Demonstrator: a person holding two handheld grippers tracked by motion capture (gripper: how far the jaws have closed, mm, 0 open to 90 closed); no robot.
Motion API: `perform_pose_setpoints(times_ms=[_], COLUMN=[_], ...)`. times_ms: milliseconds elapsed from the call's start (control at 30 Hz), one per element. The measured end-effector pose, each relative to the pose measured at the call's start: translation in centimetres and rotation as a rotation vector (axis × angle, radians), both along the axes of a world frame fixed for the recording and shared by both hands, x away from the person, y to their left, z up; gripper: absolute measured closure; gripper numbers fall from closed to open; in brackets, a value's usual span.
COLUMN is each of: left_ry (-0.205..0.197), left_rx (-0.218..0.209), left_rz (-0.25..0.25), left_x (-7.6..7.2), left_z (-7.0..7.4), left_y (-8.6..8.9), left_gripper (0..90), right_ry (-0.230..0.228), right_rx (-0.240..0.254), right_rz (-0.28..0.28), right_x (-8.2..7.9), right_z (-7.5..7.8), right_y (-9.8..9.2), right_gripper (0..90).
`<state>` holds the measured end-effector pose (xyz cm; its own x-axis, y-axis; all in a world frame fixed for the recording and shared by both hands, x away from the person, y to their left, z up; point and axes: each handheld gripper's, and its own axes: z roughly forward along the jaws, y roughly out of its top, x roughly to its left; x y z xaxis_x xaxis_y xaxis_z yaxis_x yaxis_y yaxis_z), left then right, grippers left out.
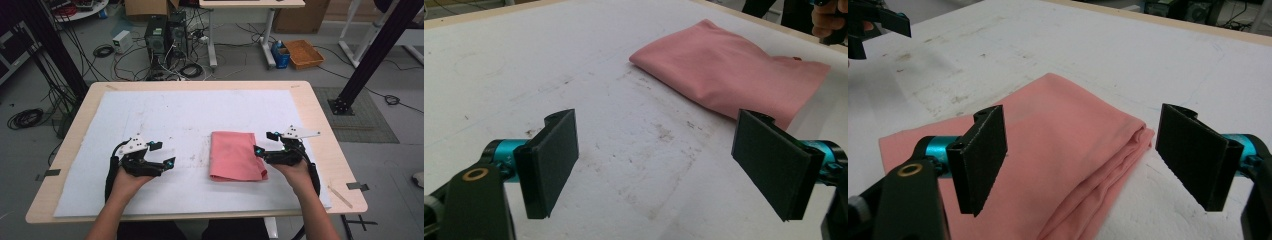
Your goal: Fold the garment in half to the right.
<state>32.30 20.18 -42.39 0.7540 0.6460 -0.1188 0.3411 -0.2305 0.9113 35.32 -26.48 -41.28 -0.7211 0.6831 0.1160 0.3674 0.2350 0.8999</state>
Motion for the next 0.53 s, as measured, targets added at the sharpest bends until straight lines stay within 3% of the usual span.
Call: perform_pose_setpoints(times_ms=[533], left_ry=[0.002], left_rx=[-0.005], left_rz=[0.007], left_x=[0.18], left_z=[-0.05], left_y=[0.00], left_gripper=[18.9], right_ry=[-0.004], right_rx=[0.000], right_rz=[-0.005], right_x=[-0.03], right_z=[0.01], right_y=[-0.18], right_gripper=[20.2])
